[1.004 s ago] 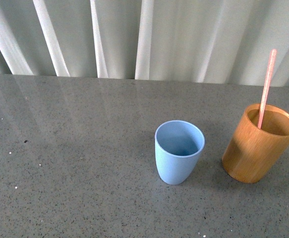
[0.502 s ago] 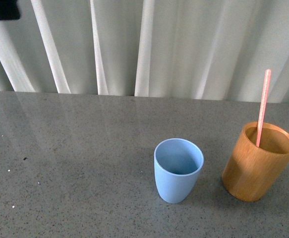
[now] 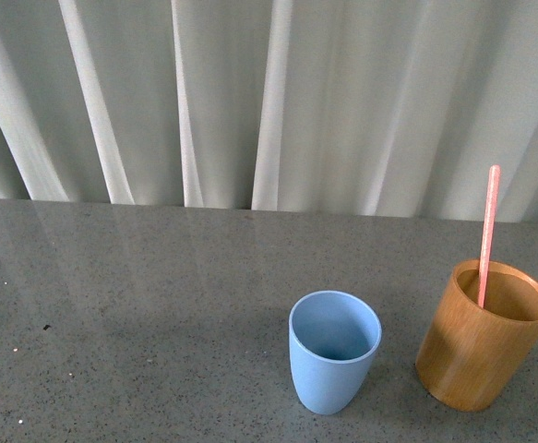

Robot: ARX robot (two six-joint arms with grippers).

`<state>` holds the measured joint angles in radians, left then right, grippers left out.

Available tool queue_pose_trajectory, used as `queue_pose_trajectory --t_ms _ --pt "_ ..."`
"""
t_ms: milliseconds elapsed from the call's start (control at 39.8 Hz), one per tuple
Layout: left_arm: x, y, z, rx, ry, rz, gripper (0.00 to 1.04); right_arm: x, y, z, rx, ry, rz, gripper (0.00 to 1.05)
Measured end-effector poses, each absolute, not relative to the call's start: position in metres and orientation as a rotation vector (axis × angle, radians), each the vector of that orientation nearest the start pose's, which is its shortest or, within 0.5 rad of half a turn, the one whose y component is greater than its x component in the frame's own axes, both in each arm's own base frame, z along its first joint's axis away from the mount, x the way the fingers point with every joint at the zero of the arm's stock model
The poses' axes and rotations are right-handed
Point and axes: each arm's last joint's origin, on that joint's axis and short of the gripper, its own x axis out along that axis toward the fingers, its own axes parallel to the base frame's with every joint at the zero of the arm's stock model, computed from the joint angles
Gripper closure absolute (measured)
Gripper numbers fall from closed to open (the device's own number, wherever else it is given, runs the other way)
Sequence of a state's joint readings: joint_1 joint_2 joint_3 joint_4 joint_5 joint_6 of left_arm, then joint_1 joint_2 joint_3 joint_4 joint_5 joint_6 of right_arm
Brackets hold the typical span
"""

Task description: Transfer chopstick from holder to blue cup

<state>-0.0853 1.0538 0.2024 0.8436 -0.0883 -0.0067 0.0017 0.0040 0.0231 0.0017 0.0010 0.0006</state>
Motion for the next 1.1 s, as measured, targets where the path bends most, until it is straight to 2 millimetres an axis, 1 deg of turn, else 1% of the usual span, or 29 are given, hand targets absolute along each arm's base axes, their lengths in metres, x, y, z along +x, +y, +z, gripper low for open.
queue_pose_trajectory --t_ms 75,125,201,427,552,1104 --pt "0.182 -0.011 0.184 -0.006 0.008 -0.003 1.01 0.096 0.000 0.171 0.001 -0.021 0.000 0.10" --pt "0.176 -0.005 0.182 -0.005 0.009 -0.022 1.01 0.096 0.000 0.171 0.001 -0.021 0.000 0.10" --pt "0.167 -0.001 0.179 -0.005 0.009 0.000 1.01 0.097 0.000 0.171 0.001 -0.020 0.000 0.10" --pt "0.152 0.000 0.173 -0.005 0.010 0.000 1.01 0.097 0.000 0.171 0.001 -0.020 0.000 0.10" --pt "0.145 0.000 0.165 -0.005 0.003 0.000 1.01 0.096 0.000 0.171 0.001 -0.021 0.000 0.10" --pt "0.120 0.000 0.173 -0.004 -0.022 0.000 1.01 0.096 0.000 0.171 0.001 -0.021 0.000 0.10"
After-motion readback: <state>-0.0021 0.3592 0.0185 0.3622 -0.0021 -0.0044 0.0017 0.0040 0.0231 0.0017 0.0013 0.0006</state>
